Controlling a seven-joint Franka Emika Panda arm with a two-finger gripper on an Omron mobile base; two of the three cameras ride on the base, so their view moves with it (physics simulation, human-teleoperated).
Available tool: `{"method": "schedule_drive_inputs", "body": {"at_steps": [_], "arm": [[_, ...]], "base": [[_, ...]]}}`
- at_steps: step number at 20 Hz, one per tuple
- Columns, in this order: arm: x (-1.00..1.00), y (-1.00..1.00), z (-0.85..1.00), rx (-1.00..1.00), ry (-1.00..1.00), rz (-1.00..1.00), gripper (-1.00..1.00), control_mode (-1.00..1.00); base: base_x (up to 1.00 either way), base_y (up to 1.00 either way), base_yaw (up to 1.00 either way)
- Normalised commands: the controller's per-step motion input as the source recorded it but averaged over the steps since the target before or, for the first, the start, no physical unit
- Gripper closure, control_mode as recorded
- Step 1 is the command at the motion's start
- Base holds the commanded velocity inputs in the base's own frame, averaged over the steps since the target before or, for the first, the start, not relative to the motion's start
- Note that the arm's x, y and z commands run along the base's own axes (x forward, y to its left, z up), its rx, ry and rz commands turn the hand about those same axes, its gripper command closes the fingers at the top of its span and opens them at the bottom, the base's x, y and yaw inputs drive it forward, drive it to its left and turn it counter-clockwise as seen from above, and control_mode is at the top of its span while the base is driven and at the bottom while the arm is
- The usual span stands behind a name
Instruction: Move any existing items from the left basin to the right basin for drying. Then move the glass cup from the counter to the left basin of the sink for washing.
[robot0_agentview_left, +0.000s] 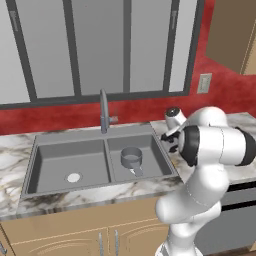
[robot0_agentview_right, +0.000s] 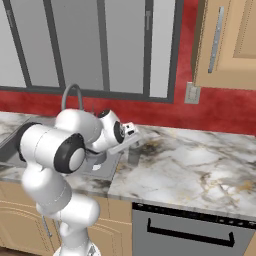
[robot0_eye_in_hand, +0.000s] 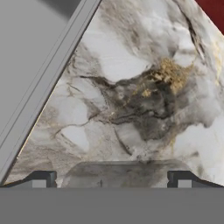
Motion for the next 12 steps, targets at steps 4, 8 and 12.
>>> {"method": "schedule_drive_inputs", "body": {"at_steps": [4,8,12], "arm": [[-0.44,0.00,-0.29,0.00,0.00,0.00,-1.00,-1.00],[-0.31,0.00,-0.23,0.00,0.00,0.00,-1.00,-1.00],[-0.15,0.00,-0.17,0.01,0.00,0.00,-1.00,-1.00]], "base": [[0.00,0.00,0.00],[0.00,0.00,0.00],[0.00,0.00,0.00]]}}
